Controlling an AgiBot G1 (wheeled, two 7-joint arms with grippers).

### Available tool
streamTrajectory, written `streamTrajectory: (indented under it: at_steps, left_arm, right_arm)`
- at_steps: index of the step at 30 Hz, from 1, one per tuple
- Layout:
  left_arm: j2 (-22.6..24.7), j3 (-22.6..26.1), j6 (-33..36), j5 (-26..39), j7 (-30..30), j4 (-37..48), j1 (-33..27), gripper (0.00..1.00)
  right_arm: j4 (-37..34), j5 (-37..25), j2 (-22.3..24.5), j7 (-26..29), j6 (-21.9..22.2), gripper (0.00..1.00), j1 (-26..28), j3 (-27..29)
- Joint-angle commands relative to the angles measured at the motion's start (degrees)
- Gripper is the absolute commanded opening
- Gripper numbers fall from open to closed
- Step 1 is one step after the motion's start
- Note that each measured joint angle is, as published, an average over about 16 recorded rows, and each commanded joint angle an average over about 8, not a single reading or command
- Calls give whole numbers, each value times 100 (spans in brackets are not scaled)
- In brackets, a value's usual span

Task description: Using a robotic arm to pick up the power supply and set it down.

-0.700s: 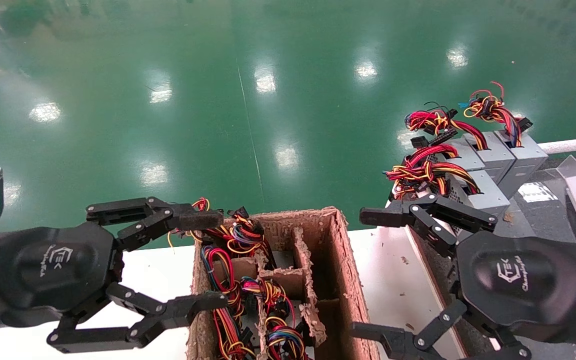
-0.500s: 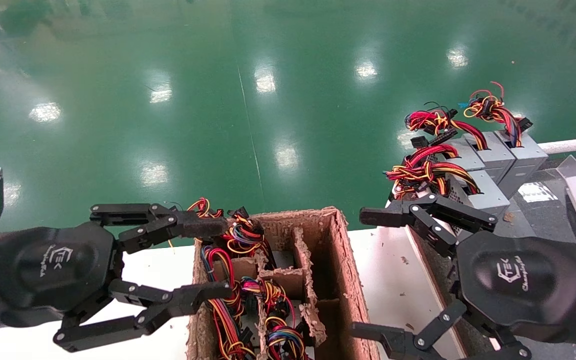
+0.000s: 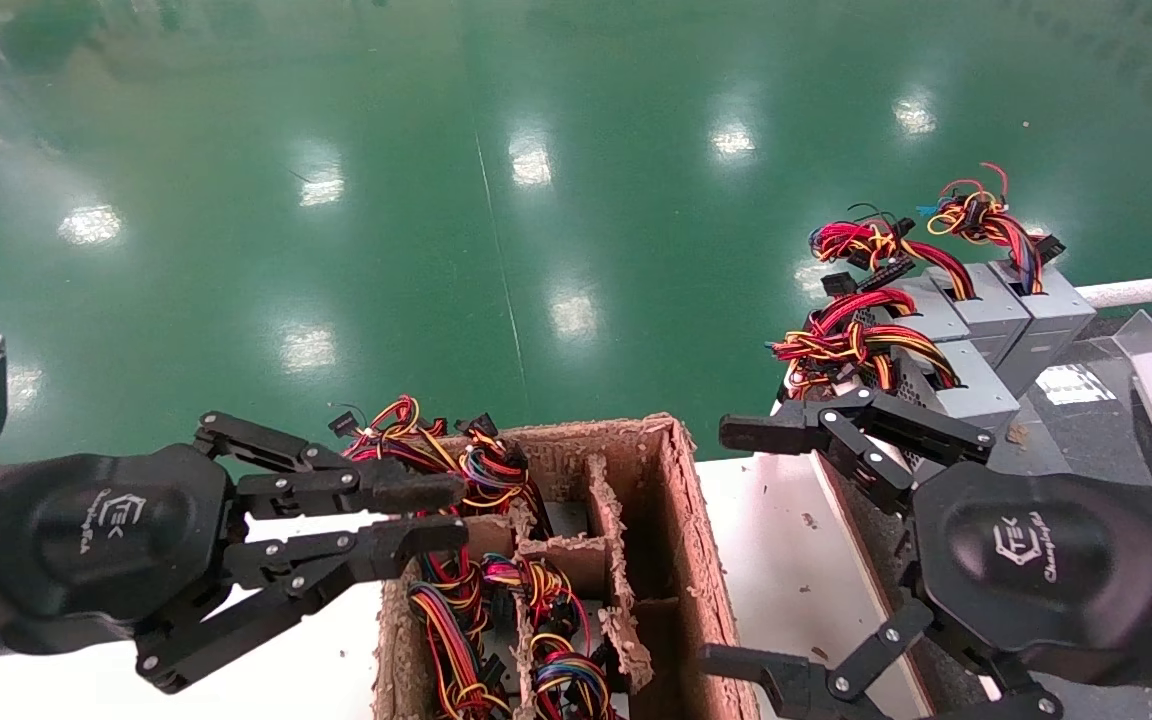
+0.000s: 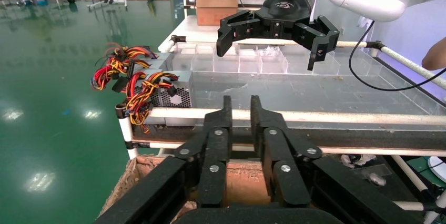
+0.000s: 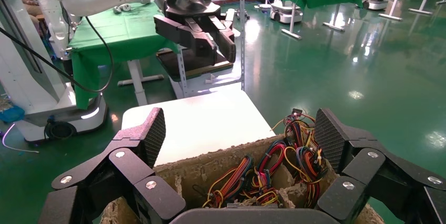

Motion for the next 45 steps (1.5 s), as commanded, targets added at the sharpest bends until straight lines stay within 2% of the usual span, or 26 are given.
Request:
streamTrajectory:
  at_steps: [1,4,5,12,13,23,34,35,36,42,43,45]
  left_arm:
    - [0,0,0,0,0,0,0,0]
    - [0,0,0,0,0,0,0,0]
    - [0,0,0,0,0,0,0,3]
    - [0,0,0,0,0,0,0,90]
    - [0,0,0,0,0,0,0,99]
    - [0,1,1,0,1,2,-1,100]
    - [0,2,1,-1,1,2,-2,100]
    - [0,2,1,-1,2,2,-2,100]
    - [0,2,1,-1,2,2,-2,100]
    - [0,3,1,-1,2,3,-2,100]
    - [0,3,1,-1,2,3,-2,100]
    - [0,3,1,-2,2,3,-2,100]
  right_arm:
    - [0,0,0,0,0,100,0,0]
    - [0,0,0,0,0,100,0,0]
    - [0,0,0,0,0,100,0,0]
    - [1,0,0,0,0,100,-1,0]
    - [0,-2,0,0,1,100,-1,0]
    - [-11,-292,-17,61,190,100,-16,-114]
    - [168,-1668,-350,685,542,100,211,-884]
    - [145,-1797,-419,750,549,95,250,-971]
    - [110,-1922,-494,808,553,84,288,-1057]
    - [-280,-2518,-1019,956,548,9,483,-1497]
    - [-364,-2590,-1107,951,549,1,511,-1553]
    - [-528,-2716,-1272,928,560,0,562,-1646]
